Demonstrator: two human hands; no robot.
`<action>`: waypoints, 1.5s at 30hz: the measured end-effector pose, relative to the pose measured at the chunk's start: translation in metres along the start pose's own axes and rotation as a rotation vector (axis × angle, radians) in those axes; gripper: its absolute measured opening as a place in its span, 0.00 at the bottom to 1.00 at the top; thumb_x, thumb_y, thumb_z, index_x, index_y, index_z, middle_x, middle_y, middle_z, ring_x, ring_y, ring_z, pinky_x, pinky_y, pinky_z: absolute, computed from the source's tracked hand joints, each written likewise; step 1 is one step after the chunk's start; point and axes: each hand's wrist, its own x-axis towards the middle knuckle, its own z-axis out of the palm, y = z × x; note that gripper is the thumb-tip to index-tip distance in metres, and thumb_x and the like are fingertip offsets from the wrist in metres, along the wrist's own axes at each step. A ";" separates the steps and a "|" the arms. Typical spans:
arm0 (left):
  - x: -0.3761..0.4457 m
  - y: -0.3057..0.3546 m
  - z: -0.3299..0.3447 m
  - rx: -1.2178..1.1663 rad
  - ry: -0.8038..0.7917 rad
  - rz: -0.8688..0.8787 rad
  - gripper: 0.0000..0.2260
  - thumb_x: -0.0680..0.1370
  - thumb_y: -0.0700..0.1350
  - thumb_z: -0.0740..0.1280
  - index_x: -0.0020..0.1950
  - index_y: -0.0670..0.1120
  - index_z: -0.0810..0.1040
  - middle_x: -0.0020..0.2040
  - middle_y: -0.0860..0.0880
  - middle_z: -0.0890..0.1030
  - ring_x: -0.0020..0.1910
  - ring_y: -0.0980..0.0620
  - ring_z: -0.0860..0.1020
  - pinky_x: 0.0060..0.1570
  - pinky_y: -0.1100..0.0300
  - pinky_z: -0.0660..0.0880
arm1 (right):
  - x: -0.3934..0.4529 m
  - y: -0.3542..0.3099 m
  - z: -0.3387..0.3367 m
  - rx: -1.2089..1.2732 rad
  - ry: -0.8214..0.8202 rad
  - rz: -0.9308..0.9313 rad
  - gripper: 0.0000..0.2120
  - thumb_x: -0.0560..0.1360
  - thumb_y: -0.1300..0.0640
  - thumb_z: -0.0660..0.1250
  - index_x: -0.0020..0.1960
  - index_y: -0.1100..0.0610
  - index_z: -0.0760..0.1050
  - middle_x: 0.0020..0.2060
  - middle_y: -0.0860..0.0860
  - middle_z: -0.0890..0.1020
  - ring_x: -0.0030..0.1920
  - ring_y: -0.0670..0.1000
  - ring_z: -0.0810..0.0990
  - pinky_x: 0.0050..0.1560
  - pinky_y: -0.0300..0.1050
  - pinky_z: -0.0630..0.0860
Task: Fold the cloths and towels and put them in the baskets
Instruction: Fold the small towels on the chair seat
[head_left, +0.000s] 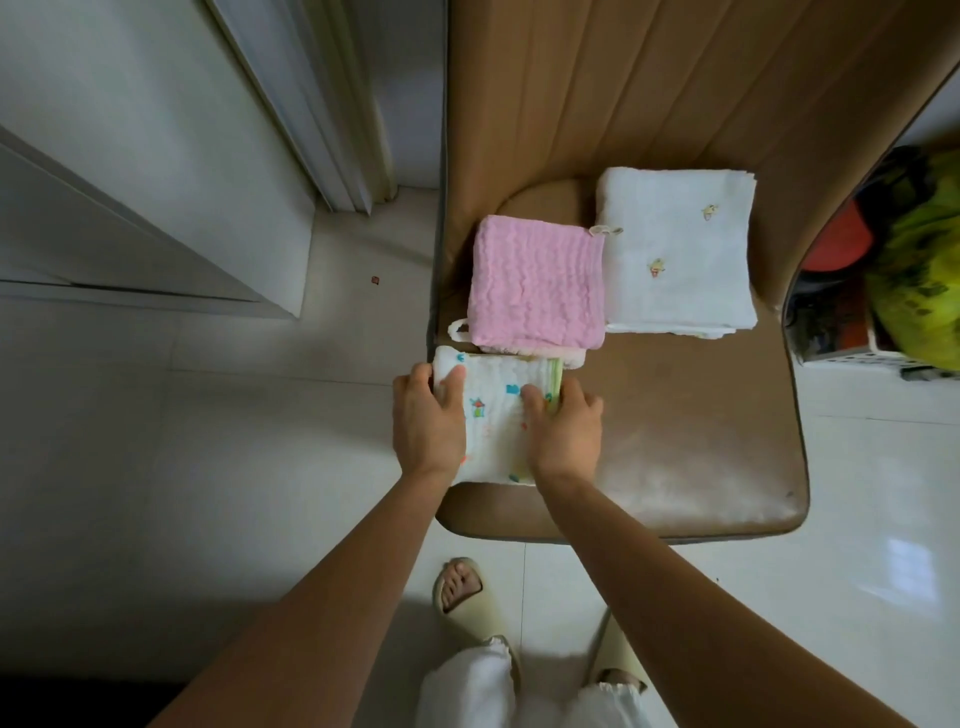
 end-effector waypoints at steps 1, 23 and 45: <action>0.001 0.001 0.001 0.043 0.005 -0.004 0.18 0.80 0.57 0.57 0.59 0.44 0.72 0.55 0.45 0.73 0.48 0.51 0.75 0.41 0.60 0.71 | 0.000 -0.002 0.001 -0.009 -0.010 0.015 0.15 0.78 0.48 0.62 0.56 0.59 0.70 0.54 0.55 0.71 0.52 0.58 0.74 0.49 0.45 0.68; -0.013 0.104 -0.048 -0.210 -0.089 0.148 0.17 0.80 0.55 0.61 0.62 0.45 0.73 0.57 0.50 0.76 0.52 0.57 0.75 0.44 0.71 0.69 | 0.002 -0.048 -0.162 0.478 -0.052 -0.010 0.09 0.74 0.58 0.70 0.54 0.56 0.77 0.47 0.51 0.83 0.49 0.55 0.82 0.50 0.53 0.79; 0.067 0.147 0.023 -0.223 0.065 -0.636 0.10 0.72 0.46 0.67 0.50 0.42 0.77 0.41 0.46 0.81 0.44 0.48 0.80 0.54 0.54 0.74 | 0.149 -0.097 -0.110 -0.164 -0.497 -0.141 0.27 0.78 0.43 0.61 0.70 0.56 0.64 0.61 0.53 0.76 0.58 0.54 0.75 0.58 0.45 0.73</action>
